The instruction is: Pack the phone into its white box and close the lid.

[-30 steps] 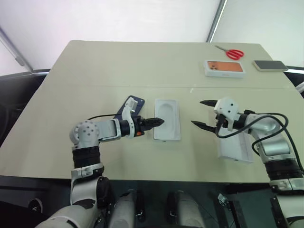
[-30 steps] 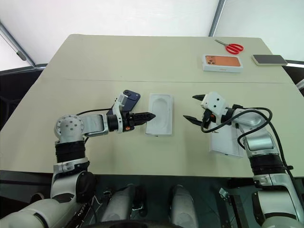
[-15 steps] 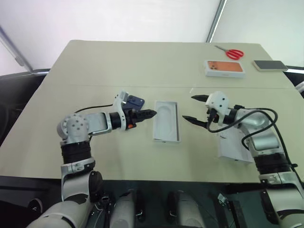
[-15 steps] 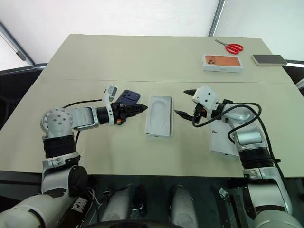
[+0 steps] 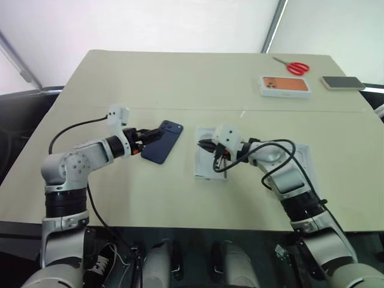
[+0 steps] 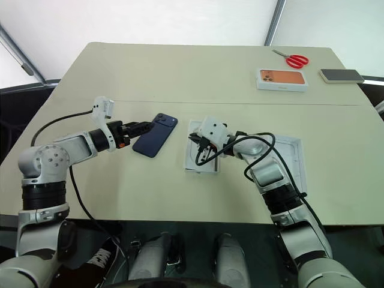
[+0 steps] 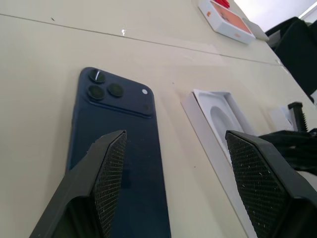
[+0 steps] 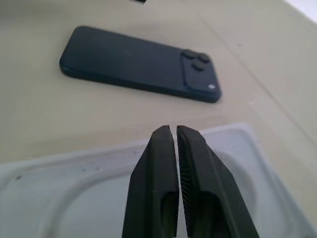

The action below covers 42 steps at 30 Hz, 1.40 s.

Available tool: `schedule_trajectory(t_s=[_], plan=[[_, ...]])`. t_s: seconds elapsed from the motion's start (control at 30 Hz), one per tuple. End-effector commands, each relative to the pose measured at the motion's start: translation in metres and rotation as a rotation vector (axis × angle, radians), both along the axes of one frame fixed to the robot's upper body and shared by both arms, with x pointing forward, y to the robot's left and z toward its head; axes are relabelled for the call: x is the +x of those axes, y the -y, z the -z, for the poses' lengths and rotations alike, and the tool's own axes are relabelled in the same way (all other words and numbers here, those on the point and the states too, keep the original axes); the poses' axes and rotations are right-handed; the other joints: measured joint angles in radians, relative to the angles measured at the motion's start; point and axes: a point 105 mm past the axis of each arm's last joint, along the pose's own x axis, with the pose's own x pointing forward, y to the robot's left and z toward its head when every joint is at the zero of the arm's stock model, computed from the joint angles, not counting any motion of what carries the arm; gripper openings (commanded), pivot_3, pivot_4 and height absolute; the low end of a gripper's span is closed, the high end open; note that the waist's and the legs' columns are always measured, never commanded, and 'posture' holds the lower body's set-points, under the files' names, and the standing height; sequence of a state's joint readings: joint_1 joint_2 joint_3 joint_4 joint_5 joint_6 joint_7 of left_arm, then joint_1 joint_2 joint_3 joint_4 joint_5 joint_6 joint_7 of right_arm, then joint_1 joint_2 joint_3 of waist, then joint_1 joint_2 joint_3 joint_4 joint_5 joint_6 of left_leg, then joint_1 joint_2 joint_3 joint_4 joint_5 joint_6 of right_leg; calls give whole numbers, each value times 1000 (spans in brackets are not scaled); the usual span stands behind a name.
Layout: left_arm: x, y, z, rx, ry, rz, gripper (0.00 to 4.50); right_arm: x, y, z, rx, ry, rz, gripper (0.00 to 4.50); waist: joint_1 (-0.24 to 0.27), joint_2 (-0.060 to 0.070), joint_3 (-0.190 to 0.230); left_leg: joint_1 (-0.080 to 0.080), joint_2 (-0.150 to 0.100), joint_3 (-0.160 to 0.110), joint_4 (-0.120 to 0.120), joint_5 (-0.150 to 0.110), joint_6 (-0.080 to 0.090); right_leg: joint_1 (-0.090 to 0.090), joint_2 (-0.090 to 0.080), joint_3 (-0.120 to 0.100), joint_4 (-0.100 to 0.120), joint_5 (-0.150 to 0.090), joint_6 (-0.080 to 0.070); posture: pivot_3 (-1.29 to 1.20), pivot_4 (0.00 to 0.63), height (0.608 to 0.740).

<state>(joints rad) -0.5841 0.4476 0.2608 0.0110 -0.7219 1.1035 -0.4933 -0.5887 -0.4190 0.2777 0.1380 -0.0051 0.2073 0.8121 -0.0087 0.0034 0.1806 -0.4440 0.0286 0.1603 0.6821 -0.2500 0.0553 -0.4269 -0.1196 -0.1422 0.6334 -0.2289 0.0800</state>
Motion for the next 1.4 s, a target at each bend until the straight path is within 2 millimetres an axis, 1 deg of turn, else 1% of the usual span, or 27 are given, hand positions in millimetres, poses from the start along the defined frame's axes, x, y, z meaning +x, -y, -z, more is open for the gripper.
schedule_trajectory(t_s=[0.03,0.23,0.4,0.5,0.63,0.77,0.9,1.0,1.1,1.17,1.23,1.3,1.4], plan=[[-1,1,-7,-4,49,5,3380,3,5,0,-114,67,-14,70,-2,0,0,0,0,0,0,0,0,0,0,0,0,0,0,0,150,738],[-1,1,-5,-22,40,-12,3380,5,15,6,-223,79,-35,70,-9,0,0,1,1,0,0,1,2,0,1,0,0,0,0,0,150,738],[2,-4,-8,-26,45,-30,3380,3,27,12,-325,81,-54,70,-5,0,0,1,1,0,0,1,2,0,1,0,0,0,0,0,150,738],[2,-4,-8,-31,39,-30,3380,2,29,12,-344,90,-65,70,-5,0,0,1,1,0,0,1,2,0,1,0,0,0,0,0,150,738],[2,0,-6,-27,34,-21,3380,2,25,6,-337,104,-68,70,-5,0,0,1,1,0,0,2,2,0,1,0,0,0,0,0,150,738],[2,0,-5,-29,32,-18,3380,1,15,-1,-246,94,-70,70,-6,0,0,1,1,0,0,2,2,0,1,0,0,0,0,0,150,738],[5,-9,-7,-27,25,-37,3380,3,10,-13,-173,108,-55,70,-7,0,0,1,1,0,0,2,2,0,1,0,0,0,0,0,150,738],[6,-21,-5,-1,-2,-47,3380,10,9,-27,-110,127,-17,70,-7,0,0,1,1,0,0,2,2,0,1,0,0,0,0,0,150,738],[10,-35,-8,18,-14,-67,3380,15,0,-51,10,142,6,70,-9,0,0,1,1,0,0,1,2,0,2,0,1,0,0,0,150,738],[12,-44,-7,32,-34,-64,3380,14,-13,-60,56,124,-7,70,-10,0,0,1,1,0,-1,2,2,-1,2,0,1,0,0,0,150,738],[14,-52,-4,52,-52,-52,3380,12,-30,-59,60,85,-26,70,-11,0,0,1,1,1,-1,2,2,-1,2,0,1,0,0,0,150,738],[15,-55,2,68,-75,-17,3380,8,-50,-55,64,42,-50,70,-11,0,0,1,1,1,-1,1,2,-1,2,0,1,0,0,0,150,738],[18,-60,10,77,-92,14,3380,9,-67,-48,37,9,-42,70,-9,0,0,0,1,2,-2,1,1,-2,2,0,1,0,0,0,150,738]])
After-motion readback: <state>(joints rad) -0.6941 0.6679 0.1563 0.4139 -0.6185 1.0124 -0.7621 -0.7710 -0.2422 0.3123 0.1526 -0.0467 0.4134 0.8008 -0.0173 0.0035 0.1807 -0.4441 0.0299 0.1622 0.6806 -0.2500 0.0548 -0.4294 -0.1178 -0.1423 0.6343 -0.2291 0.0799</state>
